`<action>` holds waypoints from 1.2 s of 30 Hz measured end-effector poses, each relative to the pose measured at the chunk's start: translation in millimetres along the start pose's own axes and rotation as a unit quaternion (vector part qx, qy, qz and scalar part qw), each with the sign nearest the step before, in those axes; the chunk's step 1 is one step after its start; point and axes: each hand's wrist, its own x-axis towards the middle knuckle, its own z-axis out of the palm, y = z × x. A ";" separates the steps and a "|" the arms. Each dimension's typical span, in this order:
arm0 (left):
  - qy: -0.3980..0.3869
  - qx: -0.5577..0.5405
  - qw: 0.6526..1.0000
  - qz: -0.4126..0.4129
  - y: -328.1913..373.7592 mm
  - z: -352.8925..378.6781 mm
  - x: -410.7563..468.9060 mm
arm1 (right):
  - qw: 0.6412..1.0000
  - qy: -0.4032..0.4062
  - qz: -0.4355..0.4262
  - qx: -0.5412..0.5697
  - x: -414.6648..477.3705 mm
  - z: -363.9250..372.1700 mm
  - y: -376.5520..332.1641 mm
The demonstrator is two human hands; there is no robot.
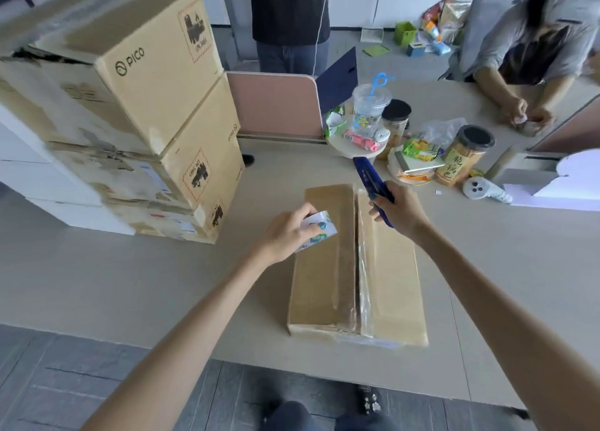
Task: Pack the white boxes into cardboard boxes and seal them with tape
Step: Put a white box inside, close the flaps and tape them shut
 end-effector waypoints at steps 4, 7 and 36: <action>0.049 0.048 0.997 -0.020 30.6 37.2 17.1 | 0.999 -0.015 -0.026 -0.025 19.0 -38.1 20.2; 0.117 0.163 0.979 -0.031 41.3 55.8 22.6 | 0.999 -0.028 -0.041 -0.022 32.6 -54.4 29.7; 0.171 0.136 0.941 -0.260 68.8 98.8 33.8 | 0.938 -0.250 -0.100 -0.217 92.5 -49.7 79.2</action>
